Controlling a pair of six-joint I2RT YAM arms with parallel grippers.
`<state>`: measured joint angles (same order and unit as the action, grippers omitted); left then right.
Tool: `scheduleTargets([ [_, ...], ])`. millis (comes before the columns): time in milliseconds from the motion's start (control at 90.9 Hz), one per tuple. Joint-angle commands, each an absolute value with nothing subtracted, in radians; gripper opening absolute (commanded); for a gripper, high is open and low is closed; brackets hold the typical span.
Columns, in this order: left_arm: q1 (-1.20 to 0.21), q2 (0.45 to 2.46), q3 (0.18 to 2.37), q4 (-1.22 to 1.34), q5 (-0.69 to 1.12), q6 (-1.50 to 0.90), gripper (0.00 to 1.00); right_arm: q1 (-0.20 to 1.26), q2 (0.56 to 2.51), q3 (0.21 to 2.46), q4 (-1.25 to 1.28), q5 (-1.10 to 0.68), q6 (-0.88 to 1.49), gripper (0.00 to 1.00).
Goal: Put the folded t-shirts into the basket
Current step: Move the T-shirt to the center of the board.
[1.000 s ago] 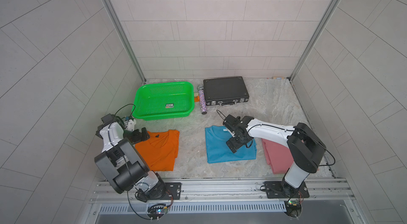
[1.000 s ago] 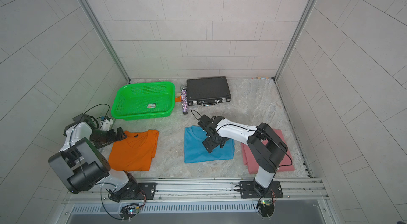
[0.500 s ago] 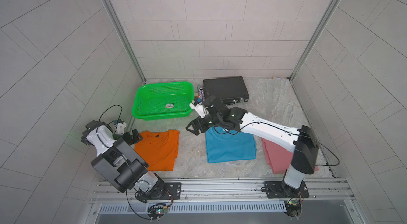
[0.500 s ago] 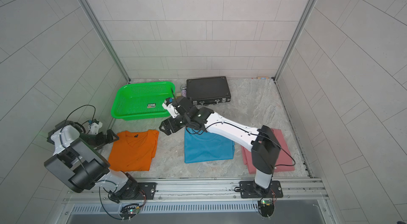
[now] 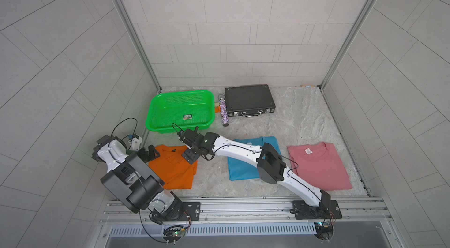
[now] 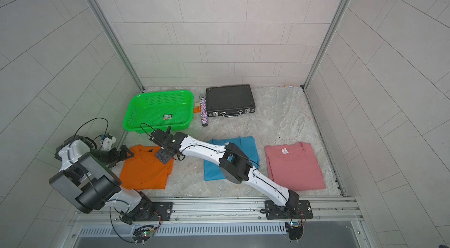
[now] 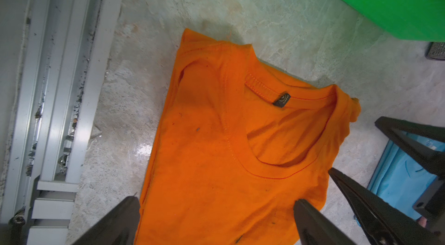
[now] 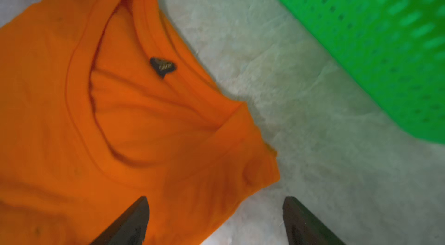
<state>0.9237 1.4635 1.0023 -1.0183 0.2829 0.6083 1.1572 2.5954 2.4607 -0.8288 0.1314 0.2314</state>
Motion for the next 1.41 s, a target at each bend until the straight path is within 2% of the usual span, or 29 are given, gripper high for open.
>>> scheduleTargets([
  [0, 0.929, 1.479, 1.011, -1.032, 0.326, 0.6, 1.0, 1.178, 2.608, 2.52, -0.93, 0.285, 0.137, 0.92],
  [297, 0.929, 1.503, 1.041, -1.04, 0.341, 0.585, 1.0, 1.184, 2.579, 2.364, -0.897, 0.356, 0.088, 0.94],
  [682, 0.929, 1.505, 1.021, -1.038, 0.363, 0.587, 1.0, 1.12, 2.324, 1.802, -0.654, 0.35, 0.134, 0.95],
  [847, 0.928, 1.547, 1.034, -1.106, 0.449, 0.641, 1.0, 1.068, 2.208, 1.624, -0.555, 0.263, 0.124, 0.94],
  [1067, 0.903, 1.615, 1.009, -1.215, 0.588, 0.777, 1.0, 0.983, 2.173, 1.587, -0.58, 0.158, 0.122, 0.94],
  [1244, 0.847, 1.676, 1.006, -1.231, 0.604, 0.799, 1.0, 0.952, 2.122, 1.685, -0.658, -0.042, 0.215, 0.94],
  [1321, 0.839, 1.675, 1.011, -1.186, 0.606, 0.759, 1.0, 0.943, 2.102, 1.728, -0.674, -0.126, 0.315, 0.94],
  [1398, 0.832, 1.672, 1.023, -1.157, 0.619, 0.721, 1.0, 0.917, 2.087, 1.733, -0.644, -0.291, 0.45, 0.93],
])
